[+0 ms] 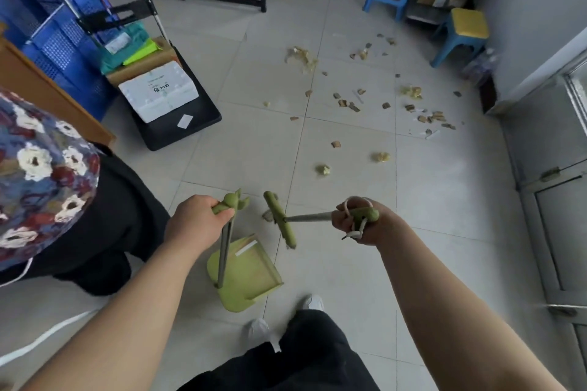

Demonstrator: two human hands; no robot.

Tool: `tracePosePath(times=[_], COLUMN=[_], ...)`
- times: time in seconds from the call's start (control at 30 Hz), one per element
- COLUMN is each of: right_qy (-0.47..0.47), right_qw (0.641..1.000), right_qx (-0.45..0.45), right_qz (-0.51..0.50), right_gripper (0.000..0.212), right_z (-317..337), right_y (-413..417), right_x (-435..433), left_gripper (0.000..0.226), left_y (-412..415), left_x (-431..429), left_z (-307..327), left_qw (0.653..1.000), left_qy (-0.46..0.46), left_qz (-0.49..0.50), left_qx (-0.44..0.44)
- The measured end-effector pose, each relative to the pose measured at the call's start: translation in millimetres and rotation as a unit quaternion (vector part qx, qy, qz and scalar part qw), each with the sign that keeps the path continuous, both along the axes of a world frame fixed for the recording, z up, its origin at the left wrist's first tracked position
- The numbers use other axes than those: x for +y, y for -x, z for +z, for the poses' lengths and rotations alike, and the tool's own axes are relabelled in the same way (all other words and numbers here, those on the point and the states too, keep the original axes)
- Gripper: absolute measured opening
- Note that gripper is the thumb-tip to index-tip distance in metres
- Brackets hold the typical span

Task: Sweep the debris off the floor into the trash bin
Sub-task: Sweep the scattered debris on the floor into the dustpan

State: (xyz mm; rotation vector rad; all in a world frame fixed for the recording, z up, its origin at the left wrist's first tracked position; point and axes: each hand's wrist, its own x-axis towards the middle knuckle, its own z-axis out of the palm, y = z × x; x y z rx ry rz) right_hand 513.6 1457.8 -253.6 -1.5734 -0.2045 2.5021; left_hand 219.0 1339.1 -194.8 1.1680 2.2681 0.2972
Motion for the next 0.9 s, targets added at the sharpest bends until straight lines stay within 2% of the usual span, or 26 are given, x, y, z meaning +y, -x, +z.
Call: tracePosePath(times=[0.17, 0.3, 0.33, 0.47, 0.67, 0.77, 0.9], right_qy=[0.001, -0.014, -0.007, -0.001, -0.01, -0.024, -0.068], right_qw=[0.996, 0.983, 0.982, 0.976, 0.984, 0.988, 0.981], right_qx=[0.024, 0.026, 0.018, -0.017, -0.048, -0.102, -0.147], right_qz=[0.086, 0.18, 0.188, 0.215, 0.174, 0.111, 0.107], right_gripper=[0.023, 0.051, 0.052, 0.026, 0.022, 0.026, 0.021], right_z=[-21, -42, -46, -57, -69, -66, -58], right_y=[18, 32, 34, 32, -11, -34, -65], right_x=[3, 20, 27, 68, 164, 208, 255], left_gripper=[0.023, 0.022, 0.022, 0.022, 0.028, 0.027, 0.024], left_y=[6, 4, 2, -11, -50, -75, -105], left_x=[-12, -8, -5, 13, 64, 95, 136], left_z=[-9, -16, -18, -22, -20, -18, -18], left_qw=[1.0, 0.999, 0.998, 0.996, 0.993, 0.993, 0.994], left_qy=[0.022, 0.035, 0.039, 0.061, 0.067, 0.059, 0.047], left_qz=[0.018, 0.038, 0.044, 0.063, 0.09, 0.082, 0.082], left_qx=[0.012, 0.009, 0.006, 0.013, 0.043, 0.057, 0.054])
